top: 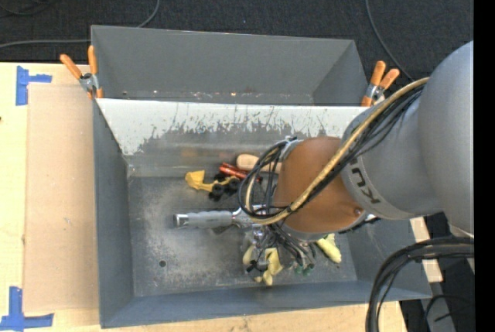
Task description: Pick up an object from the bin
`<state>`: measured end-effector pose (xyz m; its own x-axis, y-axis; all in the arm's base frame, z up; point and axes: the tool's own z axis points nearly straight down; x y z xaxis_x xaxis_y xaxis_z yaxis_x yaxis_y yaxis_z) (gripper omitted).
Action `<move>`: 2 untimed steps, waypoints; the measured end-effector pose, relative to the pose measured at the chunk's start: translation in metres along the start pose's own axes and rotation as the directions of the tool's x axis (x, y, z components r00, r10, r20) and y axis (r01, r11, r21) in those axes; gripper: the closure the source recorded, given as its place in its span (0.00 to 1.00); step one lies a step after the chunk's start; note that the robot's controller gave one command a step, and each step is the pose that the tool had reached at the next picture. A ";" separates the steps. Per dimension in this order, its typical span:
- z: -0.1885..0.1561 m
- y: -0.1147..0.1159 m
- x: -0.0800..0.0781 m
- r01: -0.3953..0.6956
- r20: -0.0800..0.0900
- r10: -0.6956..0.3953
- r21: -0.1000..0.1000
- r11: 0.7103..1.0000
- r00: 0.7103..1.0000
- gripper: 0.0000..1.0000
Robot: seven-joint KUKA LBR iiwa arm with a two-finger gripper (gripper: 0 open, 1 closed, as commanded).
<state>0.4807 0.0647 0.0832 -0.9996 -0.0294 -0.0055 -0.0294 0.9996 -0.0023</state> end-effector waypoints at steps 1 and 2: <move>0.000 0.000 0.000 -0.001 0.000 0.001 0.000 1.000 1.000 1.00; 0.000 0.000 0.000 -0.003 0.000 0.003 0.000 1.000 1.000 1.00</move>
Offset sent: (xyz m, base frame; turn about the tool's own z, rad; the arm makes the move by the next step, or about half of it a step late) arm 0.0000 0.0000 0.0000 0.0000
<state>0.4807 0.0647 0.0832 -0.9996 -0.0269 -0.0055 -0.0269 0.9996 -0.0020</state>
